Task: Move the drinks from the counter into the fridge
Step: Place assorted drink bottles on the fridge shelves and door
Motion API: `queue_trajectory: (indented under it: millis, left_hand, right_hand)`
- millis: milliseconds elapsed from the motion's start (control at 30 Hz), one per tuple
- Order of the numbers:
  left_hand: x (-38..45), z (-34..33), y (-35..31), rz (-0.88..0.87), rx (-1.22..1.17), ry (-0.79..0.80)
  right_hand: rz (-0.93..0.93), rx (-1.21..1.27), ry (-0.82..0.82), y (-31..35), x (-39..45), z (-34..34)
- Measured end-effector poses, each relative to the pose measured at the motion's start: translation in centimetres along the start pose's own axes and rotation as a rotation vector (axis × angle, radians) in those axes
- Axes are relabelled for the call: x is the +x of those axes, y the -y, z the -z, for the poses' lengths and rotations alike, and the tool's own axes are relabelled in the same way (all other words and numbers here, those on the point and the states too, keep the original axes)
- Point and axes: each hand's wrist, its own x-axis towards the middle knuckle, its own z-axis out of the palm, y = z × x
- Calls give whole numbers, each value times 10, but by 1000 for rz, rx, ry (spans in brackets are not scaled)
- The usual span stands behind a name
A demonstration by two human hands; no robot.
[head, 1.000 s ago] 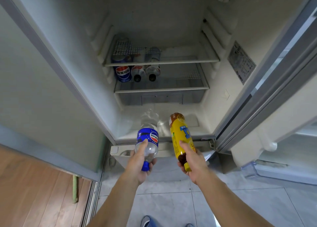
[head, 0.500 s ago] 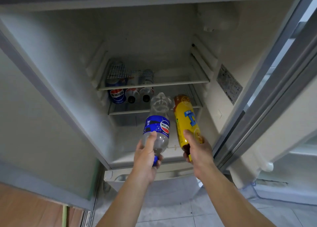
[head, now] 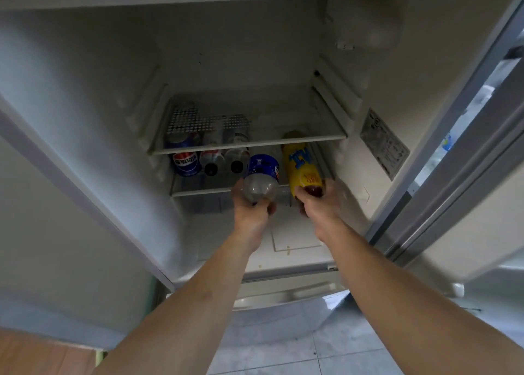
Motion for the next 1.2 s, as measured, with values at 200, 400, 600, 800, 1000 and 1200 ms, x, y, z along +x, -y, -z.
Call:
queue_trajectory:
  millis: [200,400,600,800,1000,1200]
  left_hand:
    - [8,8,4,-286,848,167]
    - [25,-5,0,-354,1421,138]
    - [53,-16,-16,-379,1382,101]
    - [73,-21,-33,-373,1460,134]
    - [70,-12,-29,-429,1466,128]
    - [36,9,6,-719,1108,70]
  right_hand:
    - [80,-17,9,-6,19,-14]
    - [196,-268,37,-4,37,-25]
    - [143,-272,67,13,71,-33]
    - [114,-289,78,19,88,-42]
    - [141,-302,23,15,92,-38]
    - [336,-356,-200,-1,53,-31]
